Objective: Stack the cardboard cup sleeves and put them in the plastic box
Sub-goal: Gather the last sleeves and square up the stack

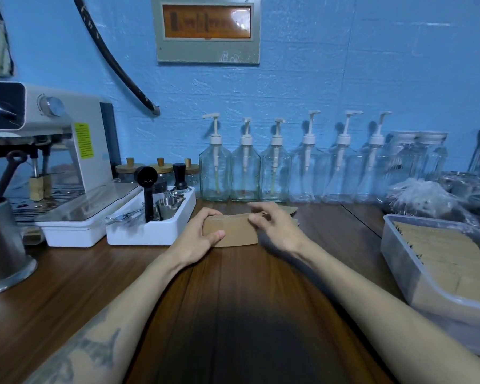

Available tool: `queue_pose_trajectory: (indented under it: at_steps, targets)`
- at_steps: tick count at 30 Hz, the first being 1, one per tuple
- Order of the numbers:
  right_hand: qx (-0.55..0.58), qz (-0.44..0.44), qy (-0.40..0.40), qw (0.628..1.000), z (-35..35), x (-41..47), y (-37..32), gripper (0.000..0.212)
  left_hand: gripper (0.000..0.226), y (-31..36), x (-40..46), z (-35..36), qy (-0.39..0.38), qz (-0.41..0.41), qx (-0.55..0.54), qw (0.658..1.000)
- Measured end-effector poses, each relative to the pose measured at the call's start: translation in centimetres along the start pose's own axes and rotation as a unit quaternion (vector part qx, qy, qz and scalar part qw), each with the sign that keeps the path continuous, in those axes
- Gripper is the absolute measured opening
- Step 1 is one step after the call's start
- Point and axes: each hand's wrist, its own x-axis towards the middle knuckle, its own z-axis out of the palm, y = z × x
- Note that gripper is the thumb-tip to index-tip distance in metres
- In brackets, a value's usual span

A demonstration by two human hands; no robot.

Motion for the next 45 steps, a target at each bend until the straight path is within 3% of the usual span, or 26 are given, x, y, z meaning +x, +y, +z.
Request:
queue_pose_trajectory:
  at_steps: [7,13,20,24,28,29,33,37,42,45]
  targets:
    - [-0.054,0.132,0.065,0.988,-3.1,3.8,3.4,0.034,0.028,0.0,0.0,-0.1,0.007,-0.015,-0.002,1.0]
    - [-0.182,0.185,0.037,0.965,-3.5,6.9,5.7,0.045,0.029,-0.3,0.2,0.0,0.022,-0.022,0.007,1.0]
    - [-0.253,0.212,-0.049,0.943,-3.4,8.0,7.7,0.068,0.03,-0.6,0.3,0.0,0.019,-0.02,0.018,0.999]
    - [-0.201,0.238,-0.086,0.946,-3.8,8.1,8.6,0.083,0.03,-0.7,0.4,0.1,0.025,-0.021,0.018,0.999]
    - [-0.188,0.262,-0.058,0.945,-4.2,7.7,8.3,0.111,0.031,-0.8,0.4,0.0,0.023,-0.021,0.02,0.999]
    - [-0.196,0.261,-0.032,0.945,-4.4,7.7,8.3,0.11,0.031,-0.8,0.4,0.0,0.022,-0.021,0.02,0.999]
    - [-0.196,0.256,0.035,0.946,-5.6,7.9,8.5,0.067,0.031,-0.7,0.3,0.1,0.024,-0.022,0.018,0.999]
    - [-0.073,0.248,0.085,0.962,-6.5,6.9,7.3,0.02,0.032,-0.3,0.3,0.1,0.026,-0.022,0.021,0.999]
    - [0.088,0.242,0.157,0.954,-8.1,4.0,4.6,0.008,0.033,-0.2,0.1,-0.1,0.02,-0.034,0.027,0.999]
    - [0.188,0.235,0.222,0.928,-8.1,1.6,3.2,0.025,0.036,-0.1,0.0,-0.2,0.015,-0.05,0.035,0.998]
